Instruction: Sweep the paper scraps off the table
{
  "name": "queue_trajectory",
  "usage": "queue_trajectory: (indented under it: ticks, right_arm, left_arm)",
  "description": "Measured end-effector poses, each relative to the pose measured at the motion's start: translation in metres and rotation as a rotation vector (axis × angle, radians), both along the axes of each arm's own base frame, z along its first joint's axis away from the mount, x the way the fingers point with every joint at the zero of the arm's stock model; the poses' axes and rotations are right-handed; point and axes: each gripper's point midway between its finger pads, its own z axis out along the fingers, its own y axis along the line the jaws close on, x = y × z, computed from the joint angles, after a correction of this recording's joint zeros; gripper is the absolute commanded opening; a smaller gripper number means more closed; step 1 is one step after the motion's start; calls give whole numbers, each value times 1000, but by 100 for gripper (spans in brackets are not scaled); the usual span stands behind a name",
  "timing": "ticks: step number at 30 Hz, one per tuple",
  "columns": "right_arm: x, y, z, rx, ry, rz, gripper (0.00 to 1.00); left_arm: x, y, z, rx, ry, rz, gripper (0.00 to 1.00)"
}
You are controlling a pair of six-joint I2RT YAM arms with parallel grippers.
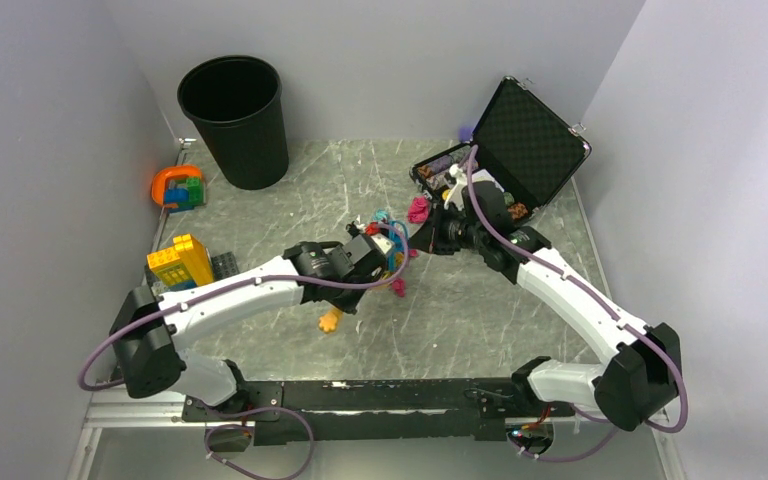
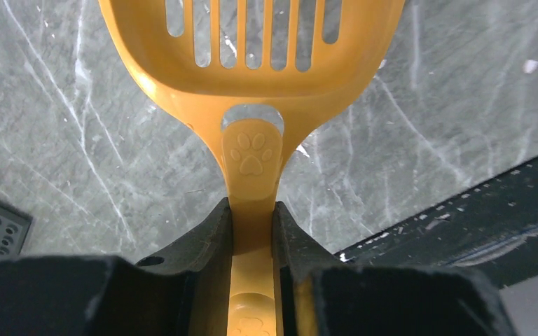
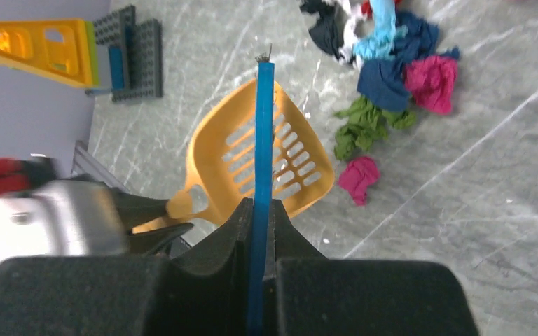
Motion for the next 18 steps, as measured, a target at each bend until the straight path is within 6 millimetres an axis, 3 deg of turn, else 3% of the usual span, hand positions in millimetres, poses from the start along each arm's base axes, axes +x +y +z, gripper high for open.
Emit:
queue_trajectory:
  ticks: [4,15,18]
  right_arm:
    - [-9,-1,-28,-8,74,5,0]
    - [-12,0,-36,-9,101,9,0]
    - [-19,5,-49,2,140,28,0]
  left_arm:
    - [-4,-6,16,-76,-6,-24,0]
    - [-11,-7,50,-198,-53,-43,4]
    - [-11,-6,62,-243,-83,-43,8]
